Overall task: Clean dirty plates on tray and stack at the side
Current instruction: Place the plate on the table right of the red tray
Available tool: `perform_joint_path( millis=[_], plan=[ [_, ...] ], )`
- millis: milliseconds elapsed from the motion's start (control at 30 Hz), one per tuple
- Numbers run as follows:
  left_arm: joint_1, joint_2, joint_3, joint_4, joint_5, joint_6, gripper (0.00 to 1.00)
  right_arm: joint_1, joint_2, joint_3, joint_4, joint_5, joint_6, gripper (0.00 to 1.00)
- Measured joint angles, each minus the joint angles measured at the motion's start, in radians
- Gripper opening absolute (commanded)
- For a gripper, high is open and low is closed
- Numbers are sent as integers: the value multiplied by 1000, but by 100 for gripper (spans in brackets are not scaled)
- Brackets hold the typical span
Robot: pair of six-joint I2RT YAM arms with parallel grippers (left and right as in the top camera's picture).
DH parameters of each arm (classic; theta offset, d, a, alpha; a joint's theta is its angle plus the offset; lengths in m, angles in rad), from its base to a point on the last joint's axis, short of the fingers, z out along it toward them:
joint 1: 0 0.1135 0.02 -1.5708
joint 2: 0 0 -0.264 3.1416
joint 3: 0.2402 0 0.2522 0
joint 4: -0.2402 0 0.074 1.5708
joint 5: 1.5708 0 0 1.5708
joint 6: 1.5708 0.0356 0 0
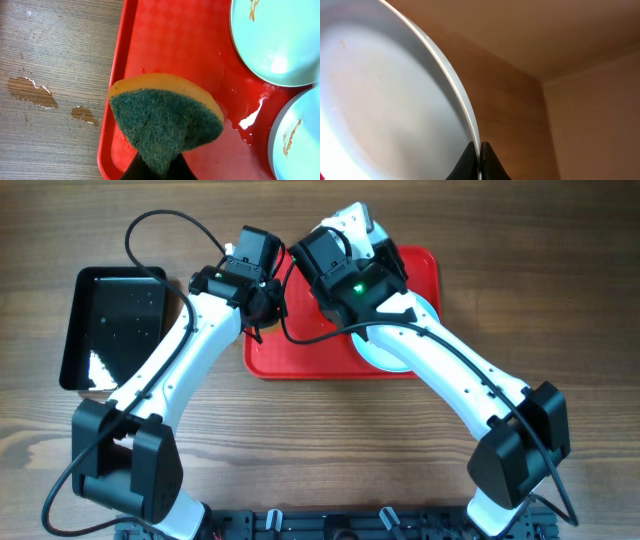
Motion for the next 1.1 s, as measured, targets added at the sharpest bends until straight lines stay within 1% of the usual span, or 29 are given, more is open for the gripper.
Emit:
perform_joint_path(
  millis=[133, 200, 233, 267, 367, 433, 567, 700, 867, 967, 1100],
  plan=[
    [0, 0, 0, 2, 1, 0, 4, -51, 0, 1, -87, -202, 113, 4],
    [0, 0, 0, 1, 3, 0, 4, -113, 0, 1, -97, -341, 163, 4],
    [0, 0, 0, 1, 3, 0, 4, -155, 0, 1, -97, -435, 183, 4],
    [0, 0, 0, 1, 3, 0, 4, -234, 0, 1, -96, -603, 203, 4],
    [0, 0, 0, 2, 3, 0, 4, -366, 0, 1, -91, -875, 224, 4],
    [0, 0, 0, 2, 3, 0, 4, -483, 0, 1, -90, -1073, 235, 4],
    [0, 0, 0, 2, 3, 0, 4, -678, 0, 1, -98, -1298, 243, 4],
    [0, 0, 0, 2, 3, 0, 4, -827, 0, -2, -101, -1385, 249, 4],
    [0, 0, 0, 2, 3, 0, 4, -965, 0, -52, -51, -1421, 264, 4],
    [0, 0, 0, 2, 3, 0, 4, -1033, 0, -106, -5, -1410, 323, 4],
    [0, 0, 0, 2, 13, 0, 4, -1090, 0, -183, 61, -1320, 423, 4]
  ],
)
